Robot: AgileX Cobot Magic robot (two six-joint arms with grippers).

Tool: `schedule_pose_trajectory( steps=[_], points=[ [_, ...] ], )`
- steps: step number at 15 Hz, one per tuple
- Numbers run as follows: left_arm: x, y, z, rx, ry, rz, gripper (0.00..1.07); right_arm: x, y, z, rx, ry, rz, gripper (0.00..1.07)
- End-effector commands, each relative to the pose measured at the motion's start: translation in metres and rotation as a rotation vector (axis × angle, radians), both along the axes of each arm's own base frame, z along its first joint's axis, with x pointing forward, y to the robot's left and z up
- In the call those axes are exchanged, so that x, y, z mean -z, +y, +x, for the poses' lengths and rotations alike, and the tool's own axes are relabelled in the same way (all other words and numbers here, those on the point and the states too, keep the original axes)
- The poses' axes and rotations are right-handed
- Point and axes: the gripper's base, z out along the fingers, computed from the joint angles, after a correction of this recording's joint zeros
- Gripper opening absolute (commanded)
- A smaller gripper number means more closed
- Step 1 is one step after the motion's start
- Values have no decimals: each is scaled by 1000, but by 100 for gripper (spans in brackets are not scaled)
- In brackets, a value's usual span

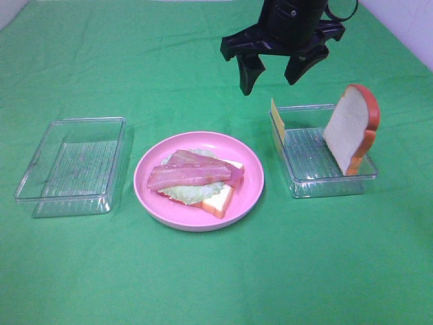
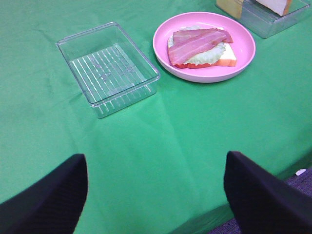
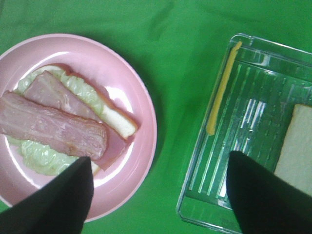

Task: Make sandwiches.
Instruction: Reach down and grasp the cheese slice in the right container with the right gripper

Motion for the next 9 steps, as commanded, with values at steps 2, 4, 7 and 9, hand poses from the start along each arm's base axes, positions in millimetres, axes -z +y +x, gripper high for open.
schedule_pose_trajectory(
  steps=[2, 4, 7, 9],
  points=[
    [-1, 0, 0, 2, -11, -13, 74, 11, -15, 17, 64, 28, 5, 67],
    [-1, 0, 0, 2, -11, -13, 74, 30, -30, 32, 117, 59, 28, 66],
    [-1, 0, 0, 2, -11, -13, 74, 47, -35, 43, 121, 50, 44, 61],
    [-1, 0, 0, 2, -11, -13, 74, 58, -34, 49, 130, 44, 54, 58]
  ],
)
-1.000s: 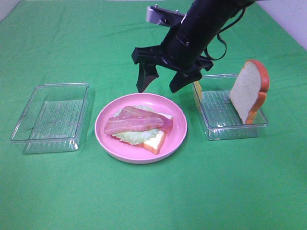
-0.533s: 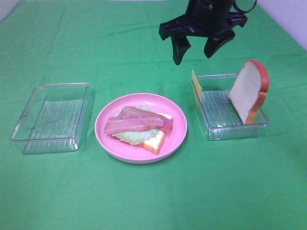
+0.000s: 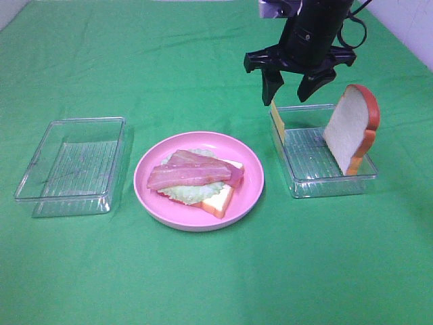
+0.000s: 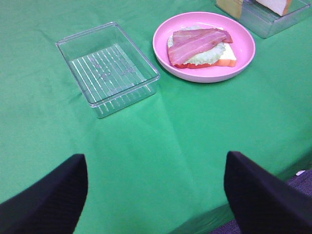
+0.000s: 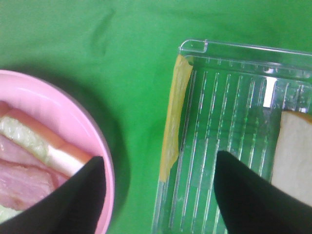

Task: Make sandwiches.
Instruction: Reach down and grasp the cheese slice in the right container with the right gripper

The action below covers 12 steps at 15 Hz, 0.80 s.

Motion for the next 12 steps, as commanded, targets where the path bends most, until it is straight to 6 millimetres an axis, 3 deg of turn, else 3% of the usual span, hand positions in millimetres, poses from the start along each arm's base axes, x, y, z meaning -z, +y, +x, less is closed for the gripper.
schedule_pose_trajectory(
  steps=[1, 5, 8, 12],
  points=[
    [-1, 0, 0, 1, -11, -12, 74, 21, 0, 10, 2, -4, 2, 54],
    [-1, 0, 0, 1, -11, -12, 74, 41, 1, 15, 1, 12, -15, 52],
    [-1, 0, 0, 1, -11, -12, 74, 47, 0, 16, -4, 13, -35, 44],
    [-1, 0, 0, 1, -11, -12, 74, 51, 0, 17, -4, 20, -42, 16]
  ],
)
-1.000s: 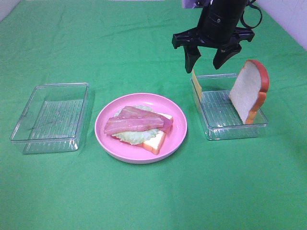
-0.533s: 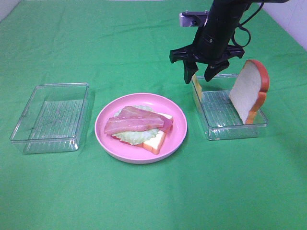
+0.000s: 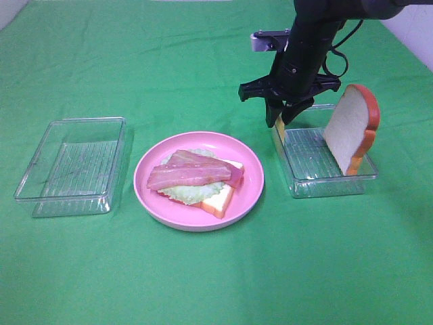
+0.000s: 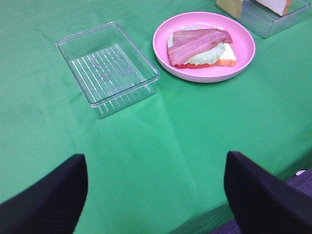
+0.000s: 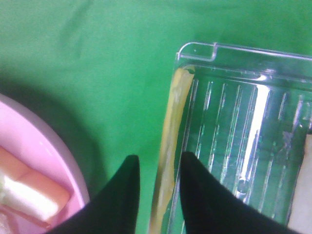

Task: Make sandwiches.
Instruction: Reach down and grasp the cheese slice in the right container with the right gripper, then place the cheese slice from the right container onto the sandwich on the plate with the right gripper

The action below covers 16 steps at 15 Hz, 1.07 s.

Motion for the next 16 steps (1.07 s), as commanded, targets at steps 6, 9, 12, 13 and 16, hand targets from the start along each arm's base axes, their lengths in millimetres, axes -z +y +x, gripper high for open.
schedule_pose_trajectory(
  steps=[6, 9, 12, 13, 16],
  points=[
    [-1, 0, 0, 1, -11, -12, 74, -14, -4, 0, 1, -23, -3, 0],
    [-1, 0, 0, 1, -11, -12, 74, -37, -4, -6, 2, -45, 20, 0],
    [-1, 0, 0, 1, -11, -12, 74, -68, 9, -22, -59, -1, 191, 0],
    [-1, 0, 0, 1, -11, -12, 74, -72, 16, -27, -97, 30, 270, 0],
    [-1, 0, 0, 1, -11, -12, 74, -76, 34, -38, -188, 117, 449, 0]
  ],
)
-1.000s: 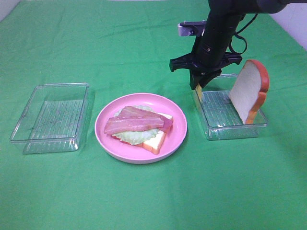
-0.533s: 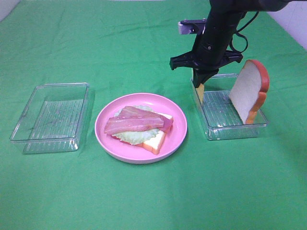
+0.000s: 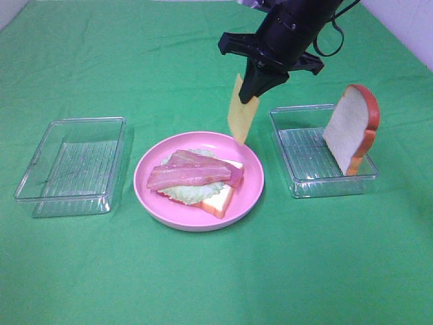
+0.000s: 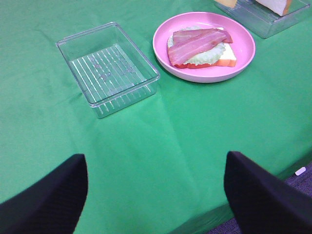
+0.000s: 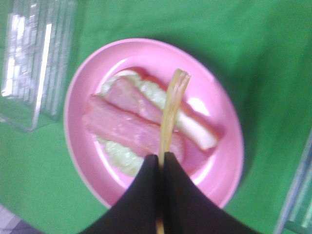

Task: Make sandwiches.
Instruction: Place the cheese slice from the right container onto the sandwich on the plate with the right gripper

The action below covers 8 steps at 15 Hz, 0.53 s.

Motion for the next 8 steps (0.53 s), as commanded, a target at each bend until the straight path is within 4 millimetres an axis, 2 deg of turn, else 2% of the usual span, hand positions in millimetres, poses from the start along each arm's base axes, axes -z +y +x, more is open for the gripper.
schedule_pose_trajectory(
  steps=[1, 3, 5, 6, 8],
  points=[
    [-1, 0, 0, 1, -12, -11, 74, -6, 18, -11, -89, 37, 136, 0],
    [-1, 0, 0, 3, -12, -11, 74, -2, 41, -21, -145, 42, 173, 0],
    [-1, 0, 0, 4, -12, -11, 74, 12, 66, -30, -188, 49, 167, 0],
    [-1, 0, 0, 4, -12, -11, 74, 35, 85, -36, -211, 86, 160, 0],
    [-1, 0, 0, 4, -12, -11, 74, 52, 91, -36, -192, 124, 153, 0]
  ],
)
